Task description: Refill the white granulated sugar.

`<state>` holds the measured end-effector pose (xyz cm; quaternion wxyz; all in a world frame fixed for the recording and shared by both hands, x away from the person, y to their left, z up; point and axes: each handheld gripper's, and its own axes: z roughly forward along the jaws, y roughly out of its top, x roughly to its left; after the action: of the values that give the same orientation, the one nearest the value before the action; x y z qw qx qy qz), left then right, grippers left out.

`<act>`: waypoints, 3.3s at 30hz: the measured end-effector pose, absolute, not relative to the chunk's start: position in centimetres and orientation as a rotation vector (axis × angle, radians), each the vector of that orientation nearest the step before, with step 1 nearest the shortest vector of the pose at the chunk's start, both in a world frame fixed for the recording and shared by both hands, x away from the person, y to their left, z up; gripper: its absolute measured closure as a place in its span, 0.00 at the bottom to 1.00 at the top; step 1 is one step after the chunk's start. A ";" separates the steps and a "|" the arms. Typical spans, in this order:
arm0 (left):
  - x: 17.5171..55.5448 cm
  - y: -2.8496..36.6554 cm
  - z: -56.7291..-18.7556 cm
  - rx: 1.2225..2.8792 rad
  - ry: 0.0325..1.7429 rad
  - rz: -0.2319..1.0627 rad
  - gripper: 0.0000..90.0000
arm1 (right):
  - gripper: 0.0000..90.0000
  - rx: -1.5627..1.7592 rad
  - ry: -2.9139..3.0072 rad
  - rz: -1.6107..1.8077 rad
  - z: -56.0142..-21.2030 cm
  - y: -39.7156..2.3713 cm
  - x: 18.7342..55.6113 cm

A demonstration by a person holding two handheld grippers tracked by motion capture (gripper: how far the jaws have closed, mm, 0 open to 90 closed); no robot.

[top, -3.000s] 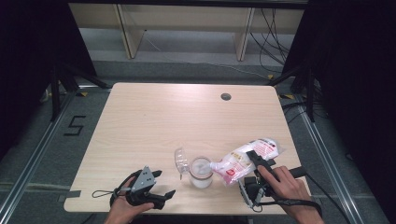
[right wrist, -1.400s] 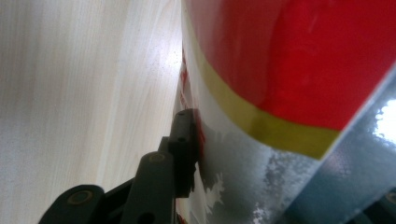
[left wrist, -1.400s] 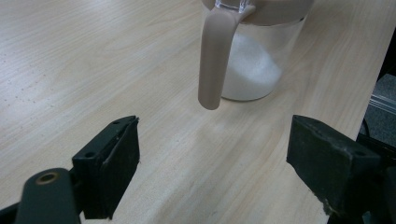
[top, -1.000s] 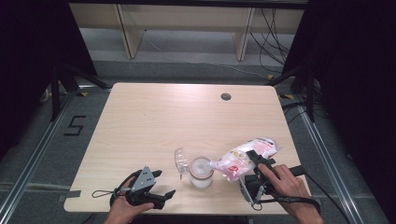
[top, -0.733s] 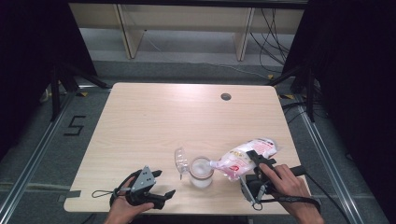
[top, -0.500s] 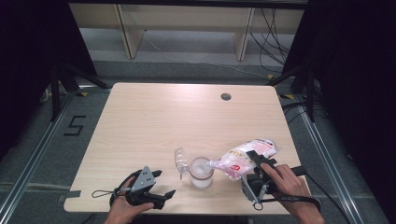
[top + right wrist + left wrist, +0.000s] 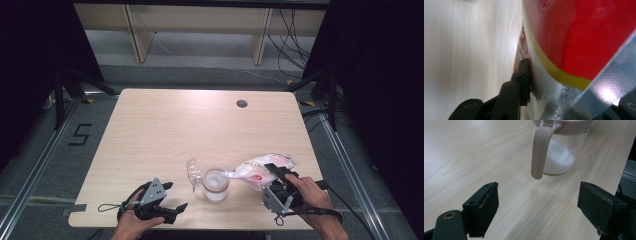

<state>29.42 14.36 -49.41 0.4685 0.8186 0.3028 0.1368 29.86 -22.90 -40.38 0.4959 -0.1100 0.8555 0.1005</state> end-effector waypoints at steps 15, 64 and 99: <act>29.4 14.4 -49.4 2.007 0.747 0.346 0.19 | 0.81 -0.075 2.118 0.445 -41.5 -23.8 30.0; 29.5 14.5 -49.4 2.017 0.725 0.364 0.19 | 0.88 0.554 2.064 1.036 -43.4 -30.9 31.4; 29.7 14.5 -48.7 1.977 0.755 0.332 0.19 | 0.43 0.982 1.948 1.186 -44.7 -33.0 29.8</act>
<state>29.68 14.49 -48.65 0.4794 0.8100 0.3094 0.1358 29.84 -32.98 -44.68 0.3232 0.3743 0.7425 0.4519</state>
